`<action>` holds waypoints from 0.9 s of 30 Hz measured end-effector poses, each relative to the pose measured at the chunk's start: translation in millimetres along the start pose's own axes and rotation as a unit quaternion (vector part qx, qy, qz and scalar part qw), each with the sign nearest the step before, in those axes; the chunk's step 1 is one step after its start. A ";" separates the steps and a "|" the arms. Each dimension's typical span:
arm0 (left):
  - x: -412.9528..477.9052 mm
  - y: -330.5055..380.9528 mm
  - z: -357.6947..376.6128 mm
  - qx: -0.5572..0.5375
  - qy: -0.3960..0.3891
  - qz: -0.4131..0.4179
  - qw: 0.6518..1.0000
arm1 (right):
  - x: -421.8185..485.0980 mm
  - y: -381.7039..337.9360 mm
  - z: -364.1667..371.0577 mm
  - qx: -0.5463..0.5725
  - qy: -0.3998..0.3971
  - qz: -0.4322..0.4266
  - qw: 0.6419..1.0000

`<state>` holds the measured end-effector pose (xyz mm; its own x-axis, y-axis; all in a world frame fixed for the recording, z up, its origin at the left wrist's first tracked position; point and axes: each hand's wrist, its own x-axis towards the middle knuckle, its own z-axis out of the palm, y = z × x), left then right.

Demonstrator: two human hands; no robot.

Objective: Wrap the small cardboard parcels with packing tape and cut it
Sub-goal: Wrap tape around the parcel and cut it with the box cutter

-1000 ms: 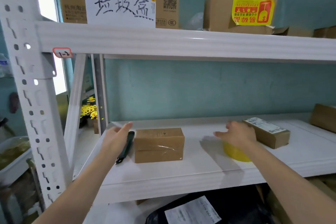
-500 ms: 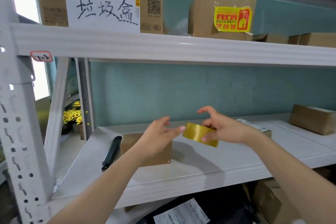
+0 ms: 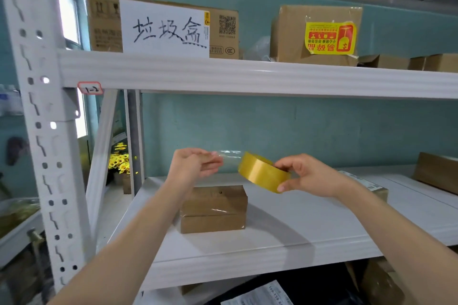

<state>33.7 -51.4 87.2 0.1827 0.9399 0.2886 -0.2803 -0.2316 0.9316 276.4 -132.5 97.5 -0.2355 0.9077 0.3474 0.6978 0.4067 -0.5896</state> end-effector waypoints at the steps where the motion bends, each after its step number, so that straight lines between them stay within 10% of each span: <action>1: 0.7 6.2 -8.6 0.001 -0.001 0.001 1.000 | -1.3 -0.3 -0.7 0.007 -0.001 -0.007 1.000; 7: -9.9 21.7 -29.5 0.072 -0.056 0.005 0.996 | 3.4 -20.2 17.7 0.055 -0.011 -0.014 0.998; 13: -16.0 21.4 -60.4 0.162 0.014 0.003 0.987 | 12.6 -12.7 18.3 -0.205 0.012 -0.062 0.977; 19: -30.7 33.1 -62.7 0.176 0.022 0.103 0.979 | 22.8 -2.7 38.5 -0.491 0.013 0.012 0.871; 24: -41.7 36.6 -40.3 0.177 -0.032 0.194 0.964 | 37.2 -9.1 56.5 -0.141 -0.008 0.148 0.979; 27: -41.0 38.7 -44.3 0.241 -0.037 0.244 0.939 | 45.0 -15.6 58.4 0.126 0.094 0.117 0.981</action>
<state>-26.4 -87.7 101.6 0.2132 0.6770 0.7044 0.1085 -0.7330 0.6716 215.5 -91.9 79.7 0.0564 0.9536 0.2958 0.5236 0.2240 -0.8220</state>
